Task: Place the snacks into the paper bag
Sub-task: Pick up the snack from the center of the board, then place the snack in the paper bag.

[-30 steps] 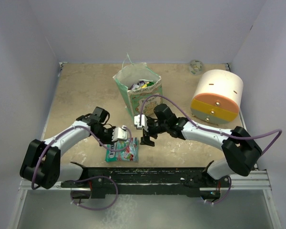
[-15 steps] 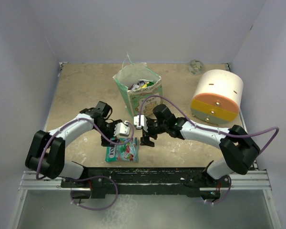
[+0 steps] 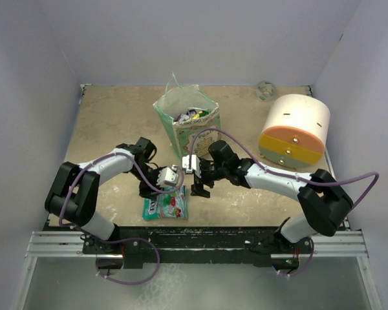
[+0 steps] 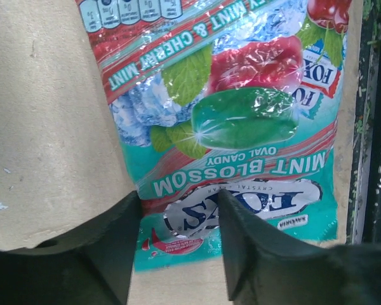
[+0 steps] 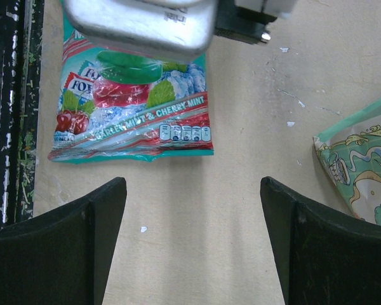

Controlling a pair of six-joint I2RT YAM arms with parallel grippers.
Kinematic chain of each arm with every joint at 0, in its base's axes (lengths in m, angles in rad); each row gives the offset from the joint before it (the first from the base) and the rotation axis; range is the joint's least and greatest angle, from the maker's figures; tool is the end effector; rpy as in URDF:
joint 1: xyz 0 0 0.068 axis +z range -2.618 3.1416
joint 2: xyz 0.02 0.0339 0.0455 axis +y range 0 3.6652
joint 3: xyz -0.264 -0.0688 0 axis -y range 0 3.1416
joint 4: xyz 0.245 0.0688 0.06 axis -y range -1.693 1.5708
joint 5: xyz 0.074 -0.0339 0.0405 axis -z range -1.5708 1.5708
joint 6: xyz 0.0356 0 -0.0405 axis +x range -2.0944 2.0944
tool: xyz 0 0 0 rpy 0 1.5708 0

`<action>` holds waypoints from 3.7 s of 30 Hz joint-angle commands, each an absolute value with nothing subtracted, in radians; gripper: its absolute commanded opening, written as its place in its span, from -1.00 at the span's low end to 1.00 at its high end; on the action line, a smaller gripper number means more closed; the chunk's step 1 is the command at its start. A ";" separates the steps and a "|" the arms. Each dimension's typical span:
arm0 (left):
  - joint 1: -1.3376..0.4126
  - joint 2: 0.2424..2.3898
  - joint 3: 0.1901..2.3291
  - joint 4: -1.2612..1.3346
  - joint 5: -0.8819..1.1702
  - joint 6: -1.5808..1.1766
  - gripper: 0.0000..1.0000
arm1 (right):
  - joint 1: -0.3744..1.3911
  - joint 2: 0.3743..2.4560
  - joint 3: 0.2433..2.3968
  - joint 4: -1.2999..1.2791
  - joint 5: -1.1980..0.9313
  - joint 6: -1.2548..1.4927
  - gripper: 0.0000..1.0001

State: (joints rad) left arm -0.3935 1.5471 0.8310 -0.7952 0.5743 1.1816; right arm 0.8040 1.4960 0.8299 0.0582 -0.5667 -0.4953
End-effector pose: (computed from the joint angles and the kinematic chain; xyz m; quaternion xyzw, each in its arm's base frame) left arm 0.2181 -0.1115 0.1582 0.6853 0.6704 -0.2504 0.1350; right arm 0.2051 0.2404 0.2131 -0.6179 0.5993 0.3132 0.4012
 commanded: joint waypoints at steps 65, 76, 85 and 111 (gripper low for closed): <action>-0.404 1.466 1.887 -0.671 0.069 1.011 -1.00 | 0.474 1.095 0.830 -0.117 -0.491 -0.559 0.99; -0.473 1.606 1.918 -0.646 0.016 1.214 -1.00 | 0.456 1.092 0.823 -0.110 -0.491 -0.564 0.99; -0.540 1.656 1.874 -0.608 -0.043 1.285 -1.00 | 0.456 1.093 0.819 -0.107 -0.503 -0.560 0.99; -0.575 1.724 1.818 -0.506 0.038 1.086 -1.00 | 0.454 1.095 0.815 -0.101 -0.499 -0.565 1.00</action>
State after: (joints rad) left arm -0.5720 1.7725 1.8107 -0.6014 -0.0036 1.1332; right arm 0.4576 1.1122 0.8120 -0.1356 -0.4889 -0.5682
